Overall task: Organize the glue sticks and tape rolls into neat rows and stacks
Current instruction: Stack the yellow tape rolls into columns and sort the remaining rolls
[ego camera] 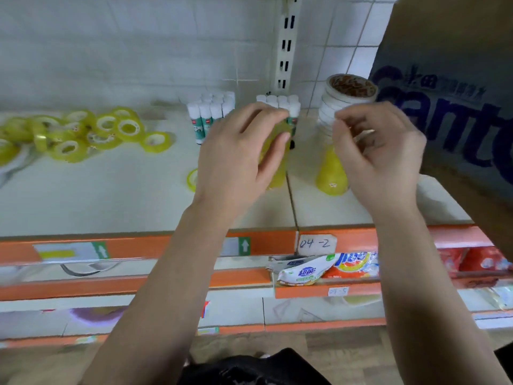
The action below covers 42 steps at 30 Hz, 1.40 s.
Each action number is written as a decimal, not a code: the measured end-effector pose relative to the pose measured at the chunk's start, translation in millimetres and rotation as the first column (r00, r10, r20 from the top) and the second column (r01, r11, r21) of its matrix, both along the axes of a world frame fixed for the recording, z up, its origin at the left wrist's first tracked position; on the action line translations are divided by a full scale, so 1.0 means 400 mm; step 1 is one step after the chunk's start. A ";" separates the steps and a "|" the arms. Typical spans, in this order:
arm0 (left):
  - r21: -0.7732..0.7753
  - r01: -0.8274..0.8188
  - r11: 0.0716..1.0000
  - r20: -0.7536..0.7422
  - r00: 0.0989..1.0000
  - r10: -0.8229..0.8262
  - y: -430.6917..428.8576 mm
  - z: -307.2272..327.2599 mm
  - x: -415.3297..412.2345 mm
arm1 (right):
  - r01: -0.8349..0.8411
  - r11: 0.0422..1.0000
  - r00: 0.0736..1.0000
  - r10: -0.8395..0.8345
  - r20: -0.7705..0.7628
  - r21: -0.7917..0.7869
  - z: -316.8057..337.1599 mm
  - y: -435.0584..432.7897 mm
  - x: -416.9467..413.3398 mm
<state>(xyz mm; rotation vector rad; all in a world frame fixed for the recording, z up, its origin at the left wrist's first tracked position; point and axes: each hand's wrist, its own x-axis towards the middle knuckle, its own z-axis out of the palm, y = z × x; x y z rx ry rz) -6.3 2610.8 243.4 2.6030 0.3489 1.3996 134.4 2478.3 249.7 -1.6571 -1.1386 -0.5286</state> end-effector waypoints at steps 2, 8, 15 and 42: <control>-0.007 -0.077 0.997 0.001 0.997 0.077 0.049 0.000 -0.063 | -0.087 0.996 0.996 0.087 0.007 0.007 0.012 0.064 -0.050; -0.063 -0.254 0.965 -0.049 0.967 0.251 0.192 -0.029 -0.269 | -0.294 0.955 0.956 0.292 -0.039 -0.030 0.010 0.262 -0.226; -0.125 -0.343 0.931 -0.166 0.932 0.321 0.365 -0.085 -0.503 | -0.422 0.900 0.905 0.409 -0.122 -0.113 -0.045 0.481 -0.427; -0.112 -0.435 0.893 -0.256 0.881 0.397 0.788 -0.181 -0.909 | -0.387 0.739 0.910 0.404 -0.097 -0.551 -0.173 1.029 -0.819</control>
